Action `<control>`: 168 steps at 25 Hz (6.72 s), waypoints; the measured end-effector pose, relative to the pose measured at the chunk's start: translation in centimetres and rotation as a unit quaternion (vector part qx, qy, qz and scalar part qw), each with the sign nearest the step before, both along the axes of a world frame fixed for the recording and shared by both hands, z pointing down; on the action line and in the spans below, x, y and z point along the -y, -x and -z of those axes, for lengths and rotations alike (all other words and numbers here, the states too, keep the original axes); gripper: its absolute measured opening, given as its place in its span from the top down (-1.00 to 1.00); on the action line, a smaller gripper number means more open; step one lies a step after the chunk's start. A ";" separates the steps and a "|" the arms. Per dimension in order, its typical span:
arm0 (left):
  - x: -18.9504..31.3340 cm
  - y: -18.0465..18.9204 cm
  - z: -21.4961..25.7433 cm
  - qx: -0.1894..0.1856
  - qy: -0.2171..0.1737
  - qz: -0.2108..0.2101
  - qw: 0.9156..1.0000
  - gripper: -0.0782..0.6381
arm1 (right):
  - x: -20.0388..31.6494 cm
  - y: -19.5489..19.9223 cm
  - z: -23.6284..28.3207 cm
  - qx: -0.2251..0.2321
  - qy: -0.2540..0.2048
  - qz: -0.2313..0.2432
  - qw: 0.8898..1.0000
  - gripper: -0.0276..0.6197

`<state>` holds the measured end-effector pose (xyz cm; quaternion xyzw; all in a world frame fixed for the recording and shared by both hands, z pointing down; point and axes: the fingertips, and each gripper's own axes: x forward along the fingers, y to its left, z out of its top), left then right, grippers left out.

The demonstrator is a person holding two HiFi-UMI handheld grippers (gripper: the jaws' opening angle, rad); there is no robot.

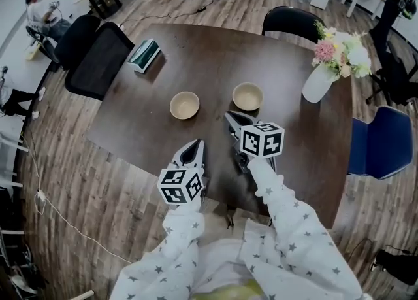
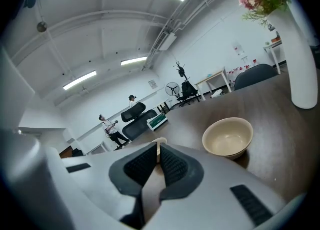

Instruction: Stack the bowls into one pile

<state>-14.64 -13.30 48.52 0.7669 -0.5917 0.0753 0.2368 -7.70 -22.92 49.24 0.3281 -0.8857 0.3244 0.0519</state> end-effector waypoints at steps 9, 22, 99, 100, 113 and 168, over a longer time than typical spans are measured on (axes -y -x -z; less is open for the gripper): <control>0.0 4.2 -2.1 -0.010 0.029 0.019 0.999 0.71 | 0.7 5.5 -2.3 -0.012 0.026 0.013 1.000 0.81; 2.9 9.5 -5.0 -0.023 0.064 0.004 0.998 0.71 | 4.4 10.7 -5.9 -0.052 0.049 -0.017 0.997 0.45; 8.2 -2.9 -4.9 -0.019 0.068 -0.102 0.992 0.71 | 10.5 -13.2 -5.4 -0.007 0.094 -0.307 0.947 0.80; 8.2 -2.8 -5.0 -0.019 0.068 -0.102 0.992 0.71 | 10.6 -13.2 -5.5 -0.009 0.095 -0.307 0.947 0.80; 8.2 -2.5 -5.2 -0.019 0.072 -0.100 0.992 0.71 | 11.0 -12.0 -6.2 -0.057 0.073 -0.272 0.958 0.79; 4.5 -3.7 8.3 0.032 -0.108 -0.154 0.982 0.71 | -2.7 -14.9 6.8 -0.013 -0.127 -0.135 0.983 0.85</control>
